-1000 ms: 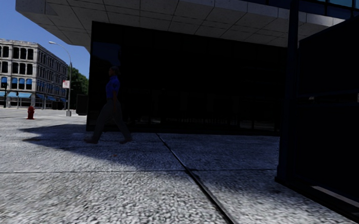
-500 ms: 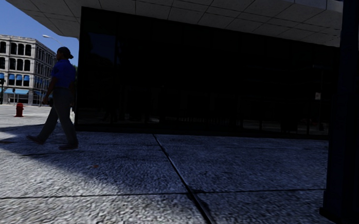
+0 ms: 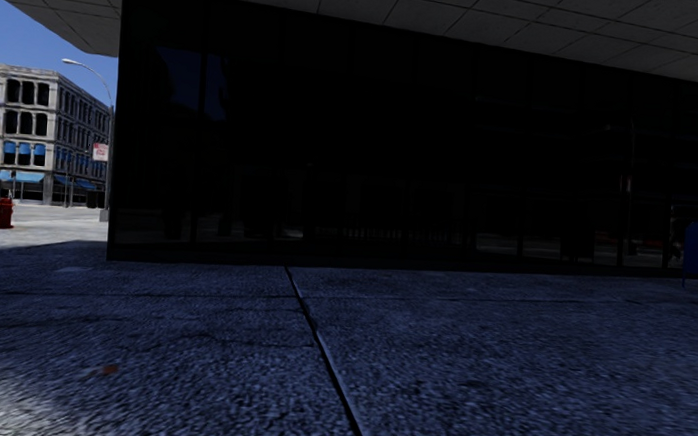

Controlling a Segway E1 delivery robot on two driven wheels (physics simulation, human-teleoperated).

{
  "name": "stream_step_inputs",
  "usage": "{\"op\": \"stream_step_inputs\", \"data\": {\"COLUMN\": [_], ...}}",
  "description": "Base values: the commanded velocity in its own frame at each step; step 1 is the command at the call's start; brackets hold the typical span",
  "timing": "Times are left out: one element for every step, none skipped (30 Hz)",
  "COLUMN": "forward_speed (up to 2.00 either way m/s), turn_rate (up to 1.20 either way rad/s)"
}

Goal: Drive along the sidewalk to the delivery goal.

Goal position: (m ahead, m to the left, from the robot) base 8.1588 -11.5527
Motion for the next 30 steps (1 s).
{"op": "stream_step_inputs", "data": {"forward_speed": [1.59,1.59,1.59,1.59,1.59,1.59,1.59,1.59,1.59,1.59,1.59,1.59,1.59,1.59,1.59,1.59,1.59,1.59,1.59,1.59,1.59,1.59,1.59,1.59,1.59,1.59,1.59,1.59,1.59,1.59], "turn_rate": [-0.58,-0.58,-0.58,-0.58,-0.58,-0.58,-0.58,-0.58,-0.58,-0.58,-0.58,-0.58,-0.58,-0.58,-0.58,-0.58,-0.58,-0.58,-0.58,-0.58,-0.58,-0.58,-0.58,-0.58,-0.58,-0.58,-0.58,-0.58,-0.58,-0.58]}}
